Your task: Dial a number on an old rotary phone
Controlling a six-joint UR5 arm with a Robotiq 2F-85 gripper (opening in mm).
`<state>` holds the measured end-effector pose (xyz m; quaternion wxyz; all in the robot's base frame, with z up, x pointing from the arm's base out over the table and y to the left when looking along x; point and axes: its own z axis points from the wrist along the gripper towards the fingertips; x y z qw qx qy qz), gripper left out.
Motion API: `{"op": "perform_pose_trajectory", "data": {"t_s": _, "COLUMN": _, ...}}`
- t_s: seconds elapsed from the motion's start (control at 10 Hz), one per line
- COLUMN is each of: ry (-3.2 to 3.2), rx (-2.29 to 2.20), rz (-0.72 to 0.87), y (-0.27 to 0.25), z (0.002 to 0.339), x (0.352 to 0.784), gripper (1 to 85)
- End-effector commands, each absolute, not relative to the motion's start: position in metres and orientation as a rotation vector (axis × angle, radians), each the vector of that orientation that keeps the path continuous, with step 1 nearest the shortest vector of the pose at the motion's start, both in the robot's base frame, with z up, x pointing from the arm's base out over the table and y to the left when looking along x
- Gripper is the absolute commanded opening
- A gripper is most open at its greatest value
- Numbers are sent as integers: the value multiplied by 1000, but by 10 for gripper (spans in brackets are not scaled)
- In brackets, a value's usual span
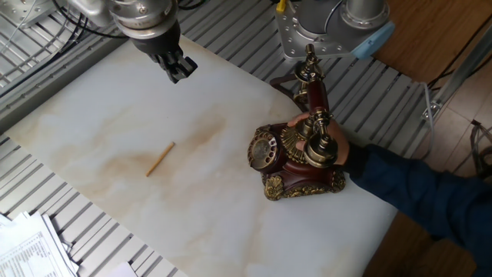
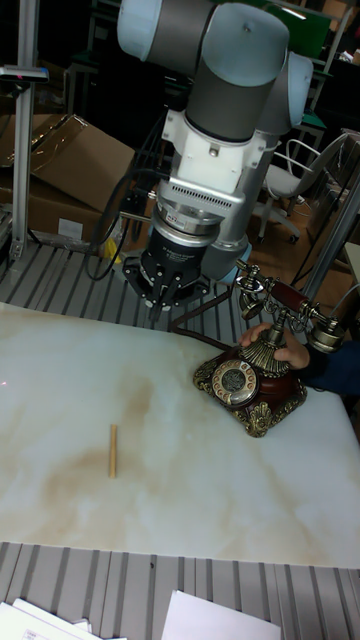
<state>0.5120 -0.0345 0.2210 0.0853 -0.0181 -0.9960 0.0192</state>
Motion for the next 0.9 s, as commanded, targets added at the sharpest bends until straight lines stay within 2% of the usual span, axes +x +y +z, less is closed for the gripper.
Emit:
{"op": "perform_pose_trajectory", "data": {"t_s": 0.0, "ry": -2966, "rx": -50, "rz": 19, "y": -32, "z": 217, "x": 512, "gripper": 13}}
{"op": "perform_pose_trajectory", "data": {"t_s": 0.8, "ry": -3004, "rx": 9, "rz": 55, "y": -36, "z": 219, "x": 523, "gripper": 13}}
